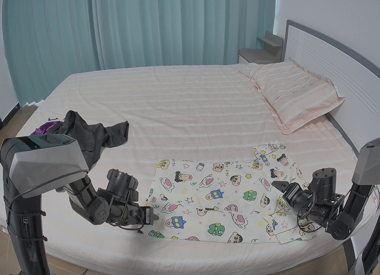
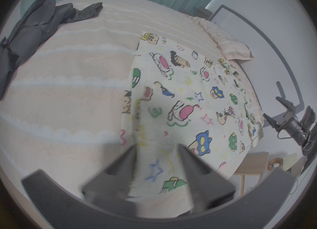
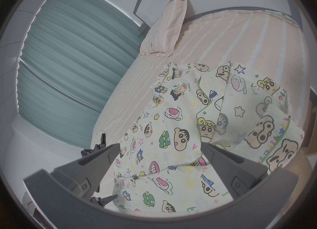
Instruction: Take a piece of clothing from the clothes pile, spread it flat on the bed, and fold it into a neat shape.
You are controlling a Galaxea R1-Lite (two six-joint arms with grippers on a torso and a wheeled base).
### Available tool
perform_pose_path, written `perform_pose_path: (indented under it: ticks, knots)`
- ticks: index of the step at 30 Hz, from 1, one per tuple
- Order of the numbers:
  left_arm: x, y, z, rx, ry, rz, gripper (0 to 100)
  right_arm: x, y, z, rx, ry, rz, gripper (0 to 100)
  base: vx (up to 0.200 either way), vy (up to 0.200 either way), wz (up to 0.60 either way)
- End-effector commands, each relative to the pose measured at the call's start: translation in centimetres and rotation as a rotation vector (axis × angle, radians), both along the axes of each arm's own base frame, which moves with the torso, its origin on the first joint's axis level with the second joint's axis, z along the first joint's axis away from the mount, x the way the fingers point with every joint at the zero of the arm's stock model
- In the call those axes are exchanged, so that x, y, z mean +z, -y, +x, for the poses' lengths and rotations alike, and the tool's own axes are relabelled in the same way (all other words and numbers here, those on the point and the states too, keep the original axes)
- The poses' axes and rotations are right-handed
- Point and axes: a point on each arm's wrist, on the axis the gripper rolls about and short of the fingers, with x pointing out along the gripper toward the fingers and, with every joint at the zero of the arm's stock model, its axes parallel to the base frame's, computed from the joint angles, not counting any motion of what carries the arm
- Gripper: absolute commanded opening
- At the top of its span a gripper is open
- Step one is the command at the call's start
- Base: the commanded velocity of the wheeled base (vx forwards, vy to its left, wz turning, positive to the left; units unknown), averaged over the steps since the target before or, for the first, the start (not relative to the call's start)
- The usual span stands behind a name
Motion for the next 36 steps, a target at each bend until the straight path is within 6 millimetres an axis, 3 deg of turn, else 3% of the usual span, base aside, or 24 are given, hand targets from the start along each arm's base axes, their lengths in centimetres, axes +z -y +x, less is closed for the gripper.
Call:
perform_pose_path:
  ticks: [1,11,26,27,36]
  knots:
    - [-0.2,-0.3,-0.7,0.008,-0.017,0.021,0,0.0,0.0,0.0,0.0,0.0,0.0,100,0.0,0.0,0.0]
    - [1.5,-0.8,-2.6,0.006,-0.011,0.023,0,0.0,0.0,0.0,0.001,-0.001,0.001,100,0.0,0.0,0.0]
    - [0.7,-0.9,-4.4,0.008,-0.062,0.075,0,-0.1,0.0,0.0,0.001,-0.002,0.001,100,0.0,0.0,0.0]
    - [0.6,-0.9,-4.5,0.009,-0.065,0.075,100,-0.1,0.0,0.0,0.0,-0.002,0.0,100,0.0,0.0,0.0]
    - [1.0,-1.4,-3.9,0.036,-0.047,0.067,100,0.0,0.1,0.1,-0.003,-0.001,0.001,100,0.0,0.0,0.0]
